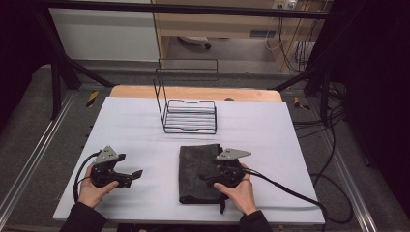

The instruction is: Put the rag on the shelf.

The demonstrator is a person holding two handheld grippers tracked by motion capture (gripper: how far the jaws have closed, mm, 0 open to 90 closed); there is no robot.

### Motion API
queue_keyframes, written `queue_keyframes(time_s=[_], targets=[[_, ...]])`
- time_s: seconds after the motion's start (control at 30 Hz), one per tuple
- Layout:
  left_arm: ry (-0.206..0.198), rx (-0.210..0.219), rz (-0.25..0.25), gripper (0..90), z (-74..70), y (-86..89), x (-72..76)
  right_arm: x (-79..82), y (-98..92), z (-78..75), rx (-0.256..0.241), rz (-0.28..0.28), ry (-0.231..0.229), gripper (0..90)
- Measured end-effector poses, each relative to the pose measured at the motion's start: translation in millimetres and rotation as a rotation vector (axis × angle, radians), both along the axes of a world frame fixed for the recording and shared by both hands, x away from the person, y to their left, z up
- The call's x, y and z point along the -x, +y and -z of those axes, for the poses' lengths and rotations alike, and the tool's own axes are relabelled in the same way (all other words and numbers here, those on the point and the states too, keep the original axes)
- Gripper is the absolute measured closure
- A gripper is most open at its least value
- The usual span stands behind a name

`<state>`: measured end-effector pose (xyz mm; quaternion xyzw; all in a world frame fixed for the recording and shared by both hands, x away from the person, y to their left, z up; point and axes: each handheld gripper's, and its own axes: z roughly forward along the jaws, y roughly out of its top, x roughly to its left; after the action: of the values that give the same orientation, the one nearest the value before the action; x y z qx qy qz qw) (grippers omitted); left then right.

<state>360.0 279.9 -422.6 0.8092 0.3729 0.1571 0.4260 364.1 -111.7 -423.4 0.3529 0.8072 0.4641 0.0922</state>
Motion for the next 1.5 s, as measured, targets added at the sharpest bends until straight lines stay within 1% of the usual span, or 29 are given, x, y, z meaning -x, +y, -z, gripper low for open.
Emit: queue_keyframes(time_s=[0.03, 0.13, 0.17, 0.2, 0.23, 0.27, 0.3, 0.33, 0.4, 0.43, 0.47, 0.53, 0.7, 0.77, 0.83, 0.93, 0.97, 1.1, 1.2, 1.3, 1.4, 1.43, 1.5], targets=[[0.001, -0.001, 0.002, 5.1, -0.2, -1.9, -0.3, -6.1, -10.9, 1.6, 0.000, 0.013, 0.012, 18.1], [0.001, 0.002, 0.006, 5.3, -1.7, -7.1, -2.3, -14.3, -25.8, 4.3, -0.008, 0.038, 0.017, 11.9], [0.003, 0.004, 0.005, 5.3, -2.2, -9.3, -2.7, -14.3, -25.8, 4.3, -0.008, 0.038, 0.017, 11.9], [0.005, 0.004, 0.006, 5.3, -2.7, -11.4, -3.3, -19.4, -34.1, 6.5, -0.015, 0.048, 0.039, 7.3], [0.008, 0.002, 0.008, 5.3, -3.2, -13.2, -4.3, -19.4, -34.1, 6.5, -0.015, 0.048, 0.039, 7.3], [0.008, -0.003, 0.007, 5.7, -3.6, -15.3, -5.4, -21.8, -38.0, 7.4, -0.013, 0.049, 0.049, 5.8], [0.009, -0.004, 0.007, 5.8, -3.9, -17.4, -6.6, -24.9, -45.3, 9.3, -0.003, 0.051, 0.041, 4.5], [0.011, -0.005, 0.008, 5.8, -4.3, -19.5, -7.8, -24.9, -45.3, 9.3, -0.003, 0.051, 0.041, 4.5], [0.010, -0.012, 0.007, 5.9, -5.9, -23.5, -10.2, -27.7, -55.8, 10.9, 0.014, 0.059, 0.026, 3.6], [0.010, -0.013, 0.007, 5.9, -6.8, -25.1, -11.3, -27.7, -55.8, 10.9, 0.014, 0.059, 0.026, 3.6], [0.012, -0.010, 0.006, 6.0, -7.5, -27.0, -12.1, -28.2, -59.0, 11.3, 0.010, 0.060, 0.028, 3.4], [0.014, -0.013, 0.004, 6.4, -8.6, -31.0, -14.3, -27.8, -66.7, 12.6, -0.018, 0.073, 0.031, 3.4], [0.019, -0.011, -0.001, 7.1, -12.3, -42.4, -21.7, -26.0, -72.0, 13.8, -0.010, 0.084, 0.028, 2.7], [0.022, -0.007, -0.004, 7.2, -13.8, -48.1, -25.0, -24.4, -74.1, 14.3, -0.015, 0.083, 0.027, 2.4], [0.020, 0.001, -0.004, 7.5, -15.2, -54.4, -27.8, -22.4, -74.7, 14.1, -0.003, 0.079, 0.028, 1.8], [0.021, 0.001, 0.000, 7.9, -17.7, -63.7, -32.0, -18.5, -73.8, 13.5, -0.011, 0.073, 0.024, 1.8], [0.021, 0.001, 0.000, 8.2, -18.7, -66.9, -33.7, -18.1, -73.8, 13.2, -0.014, 0.069, 0.016, 1.9], [0.020, -0.001, -0.004, 9.0, -22.9, -79.3, -41.0, -17.1, -75.0, 11.5, -0.016, 0.070, 0.012, 1.7], [0.025, -0.002, -0.006, 9.6, -25.1, -88.0, -48.2, -16.4, -75.4, 10.8, -0.014, 0.068, 0.016, 1.6], [0.028, 0.001, -0.020, 10.2, -25.2, -96.2, -55.8, -16.5, -75.6, 10.9, -0.011, 0.069, 0.018, 1.6], [0.042, -0.004, -0.028, 11.1, -23.3, -104.4, -62.5, -16.4, -75.6, 10.9, -0.006, 0.069, 0.021, 1.6], [0.042, -0.013, -0.032, 11.3, -22.8, -107.0, -64.4, -16.3, -75.8, 10.8, -0.005, 0.068, 0.019, 1.5], [0.055, -0.014, -0.044, 12.7, -21.1, -112.8, -68.2, -16.2, -76.2, 10.2, -0.003, 0.069, 0.015, 1.6]])
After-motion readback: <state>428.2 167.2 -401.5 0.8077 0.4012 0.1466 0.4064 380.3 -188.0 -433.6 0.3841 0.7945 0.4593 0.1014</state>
